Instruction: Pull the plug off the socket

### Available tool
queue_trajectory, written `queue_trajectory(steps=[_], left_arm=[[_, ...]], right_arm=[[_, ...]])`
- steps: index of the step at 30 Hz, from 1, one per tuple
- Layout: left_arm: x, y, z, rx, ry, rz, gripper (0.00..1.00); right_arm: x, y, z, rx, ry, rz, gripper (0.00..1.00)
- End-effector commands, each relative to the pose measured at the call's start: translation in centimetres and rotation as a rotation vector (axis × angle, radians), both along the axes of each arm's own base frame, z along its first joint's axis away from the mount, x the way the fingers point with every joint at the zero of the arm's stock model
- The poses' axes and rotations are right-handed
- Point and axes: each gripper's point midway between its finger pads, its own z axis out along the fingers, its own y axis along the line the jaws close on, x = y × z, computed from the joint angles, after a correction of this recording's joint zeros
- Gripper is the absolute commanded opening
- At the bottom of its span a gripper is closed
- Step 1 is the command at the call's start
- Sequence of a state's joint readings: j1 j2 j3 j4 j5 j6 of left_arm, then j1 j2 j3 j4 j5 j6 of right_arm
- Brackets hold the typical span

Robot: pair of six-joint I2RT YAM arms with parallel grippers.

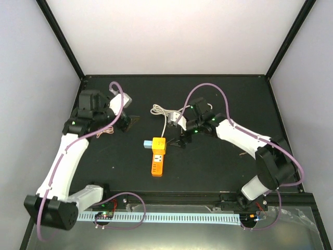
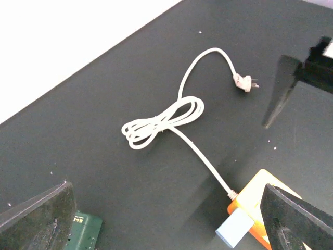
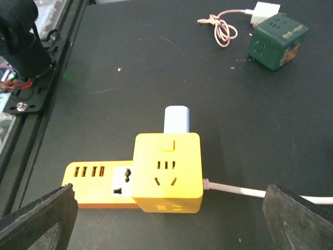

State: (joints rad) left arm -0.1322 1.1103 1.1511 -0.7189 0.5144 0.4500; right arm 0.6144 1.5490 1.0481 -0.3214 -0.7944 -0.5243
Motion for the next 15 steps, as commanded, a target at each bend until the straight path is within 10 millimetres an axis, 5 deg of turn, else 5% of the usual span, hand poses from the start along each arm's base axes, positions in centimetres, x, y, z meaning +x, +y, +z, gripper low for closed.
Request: queue_trajectory(steps=[1, 4, 15], left_arm=[[-0.7, -0.9, 3.5, -0.113, -0.213, -0.036, 0.99], [-0.8, -0.3, 3.3, -0.084, -0.226, -0.005, 0.99], [-2.6, -0.6, -2.6, -0.018, -0.048, -0.079, 0.99]], right_arm=[[0.9, -0.1, -1.2, -0.076, -0.028, -0.002, 1.0], [1.0, 0.2, -2.3, -0.124, -0.038, 0.015, 1.0], [1.3, 1.5, -5.0, -0.249, -0.052, 0.052, 1.0]])
